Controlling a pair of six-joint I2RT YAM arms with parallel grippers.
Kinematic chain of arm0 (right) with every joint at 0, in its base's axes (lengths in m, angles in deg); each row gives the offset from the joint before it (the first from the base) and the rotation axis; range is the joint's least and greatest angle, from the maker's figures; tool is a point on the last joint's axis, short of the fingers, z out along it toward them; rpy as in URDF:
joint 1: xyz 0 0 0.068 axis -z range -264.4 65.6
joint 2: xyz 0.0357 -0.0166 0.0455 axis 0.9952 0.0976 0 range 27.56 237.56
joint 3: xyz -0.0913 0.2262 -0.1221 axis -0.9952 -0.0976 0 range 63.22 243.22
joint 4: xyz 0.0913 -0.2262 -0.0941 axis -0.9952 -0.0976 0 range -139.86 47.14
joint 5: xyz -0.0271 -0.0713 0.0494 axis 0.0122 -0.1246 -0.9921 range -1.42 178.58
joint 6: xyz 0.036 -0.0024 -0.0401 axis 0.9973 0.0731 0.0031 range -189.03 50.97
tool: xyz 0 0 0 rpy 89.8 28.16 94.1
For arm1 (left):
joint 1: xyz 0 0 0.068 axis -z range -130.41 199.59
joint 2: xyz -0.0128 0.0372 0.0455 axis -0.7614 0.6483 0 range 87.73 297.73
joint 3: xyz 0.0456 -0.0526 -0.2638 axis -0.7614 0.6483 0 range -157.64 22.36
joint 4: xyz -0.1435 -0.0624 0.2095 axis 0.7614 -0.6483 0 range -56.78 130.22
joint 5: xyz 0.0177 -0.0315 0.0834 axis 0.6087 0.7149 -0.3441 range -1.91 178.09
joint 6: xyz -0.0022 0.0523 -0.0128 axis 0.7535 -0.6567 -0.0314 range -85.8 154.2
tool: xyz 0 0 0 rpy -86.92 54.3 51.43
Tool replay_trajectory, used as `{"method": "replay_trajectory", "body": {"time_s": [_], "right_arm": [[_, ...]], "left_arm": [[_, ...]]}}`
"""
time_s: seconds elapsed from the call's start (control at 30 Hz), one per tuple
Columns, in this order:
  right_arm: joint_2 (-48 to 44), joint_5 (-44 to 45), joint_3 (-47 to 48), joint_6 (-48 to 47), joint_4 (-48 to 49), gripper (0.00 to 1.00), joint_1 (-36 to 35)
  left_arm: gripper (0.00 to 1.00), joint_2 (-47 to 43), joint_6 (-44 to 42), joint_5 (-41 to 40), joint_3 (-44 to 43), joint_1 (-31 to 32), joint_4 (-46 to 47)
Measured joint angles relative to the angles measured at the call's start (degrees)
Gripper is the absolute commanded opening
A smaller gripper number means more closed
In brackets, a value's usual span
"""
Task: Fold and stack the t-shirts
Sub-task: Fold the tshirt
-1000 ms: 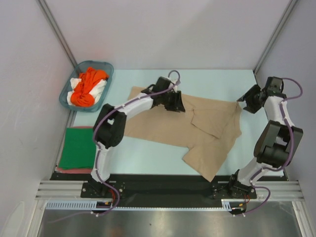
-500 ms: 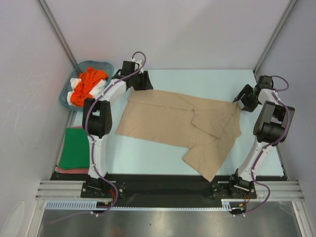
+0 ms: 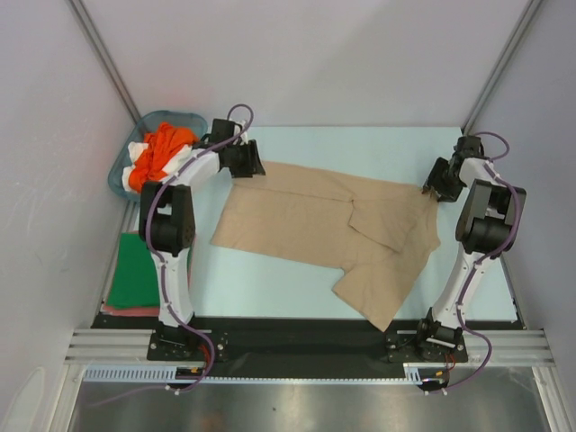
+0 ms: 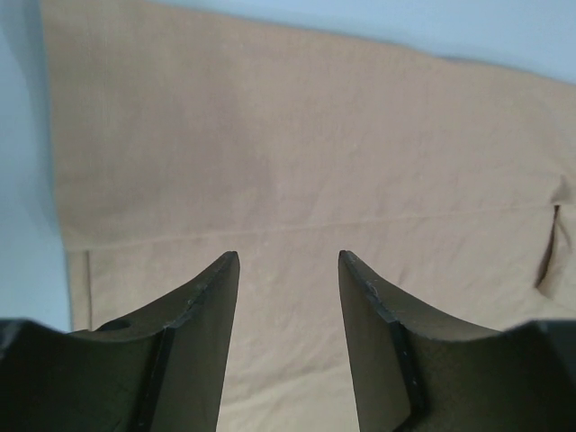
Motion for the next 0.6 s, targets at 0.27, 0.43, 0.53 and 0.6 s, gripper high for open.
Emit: {"method": "replay_trajectory", "body": {"time_s": [0.27, 0.43, 0.53, 0.6], "right_arm": [[2.9, 5.4, 4.2, -1.7, -1.4, 0.56, -1.0], [3.5, 6.5, 4.7, -2.2, -1.9, 0.24, -0.9], [4.0, 6.4, 5.4, -1.9, -1.8, 0.19, -0.7], [4.7, 6.3, 6.5, -1.5, -2.1, 0.18, -0.7]], "left_arm": [[0.53, -6.4, 3.3, 2.6, 4.1, 0.0, 0.9], [0.53, -8.1, 5.2, 4.9, 4.3, 0.0, 1.9], [0.49, -8.5, 6.3, 5.2, 5.0, 0.0, 2.3], [0.49, -9.4, 7.8, 5.8, 6.9, 0.0, 3.3]]}}
